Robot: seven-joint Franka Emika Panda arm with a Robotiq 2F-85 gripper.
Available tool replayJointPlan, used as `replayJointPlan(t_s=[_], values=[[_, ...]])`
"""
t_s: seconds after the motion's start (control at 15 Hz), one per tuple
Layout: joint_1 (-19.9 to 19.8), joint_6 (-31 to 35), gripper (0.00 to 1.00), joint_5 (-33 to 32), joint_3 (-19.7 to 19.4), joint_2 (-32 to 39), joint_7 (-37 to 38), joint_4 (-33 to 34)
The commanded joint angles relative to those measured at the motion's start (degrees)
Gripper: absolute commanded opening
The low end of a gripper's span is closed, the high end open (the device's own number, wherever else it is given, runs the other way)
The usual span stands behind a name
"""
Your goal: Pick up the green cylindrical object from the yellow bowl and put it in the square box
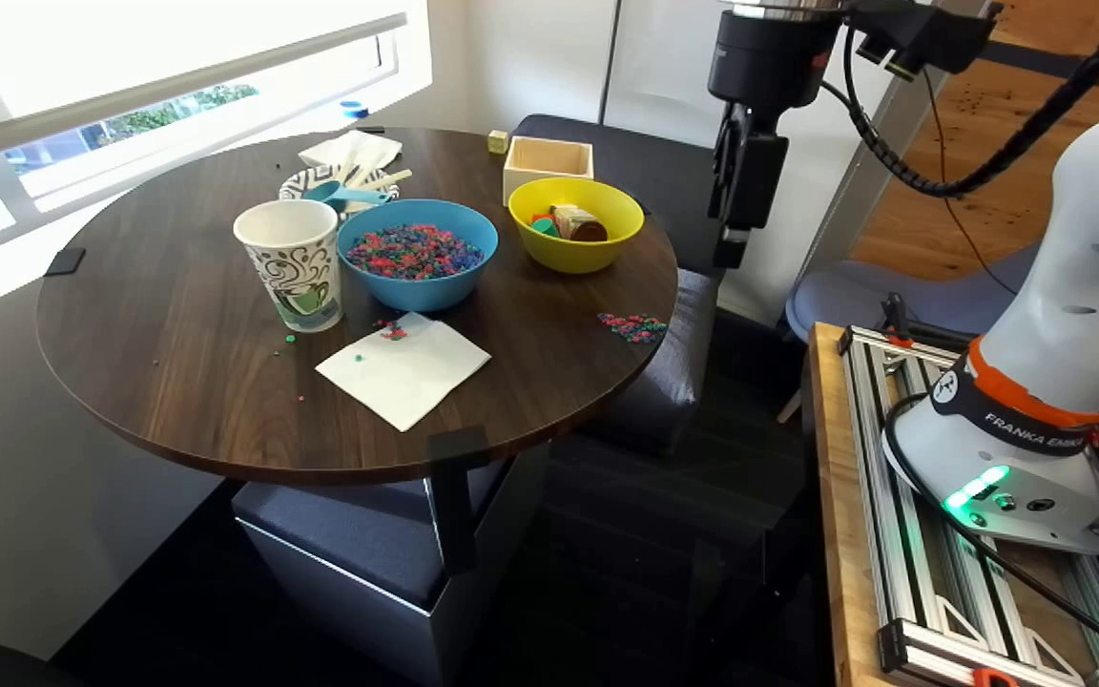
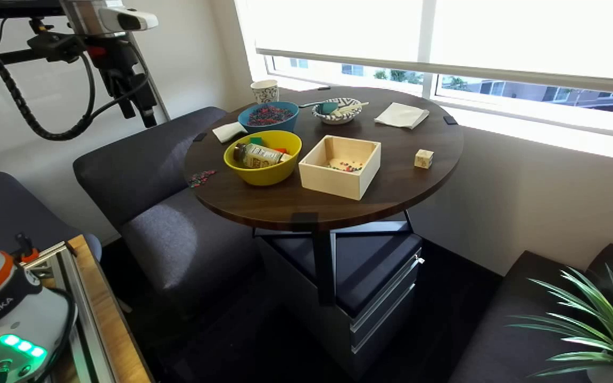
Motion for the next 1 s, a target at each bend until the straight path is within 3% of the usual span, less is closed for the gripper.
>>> replayJointPlan(t_s=[0.0,0.27,0.33,0.47,0.73,0.8,0.93], values=[[-3.94,3.50,1.00,-2.41,0.33,-0.90,6.18,1.12],[-10.18,7.08,1.00,-5.28,-1.86,0.18,10.50,5.06],[-10.83,6.57,1.00,-6.41,-2.67,1.28,8.47,6.63],[-9.70,1.66,1.00,-8.31,-5.20,3.77,-1.60,10.30],[-6.26,0.86,1.00,-5.21,-7.95,7.79,-13.60,13.73],[-8.03,1.81,1.00,-6.46,-6.90,4.56,-8.86,11.34],[-7.82,1.83,1.00,-6.45,-7.00,5.58,-9.27,11.97]])
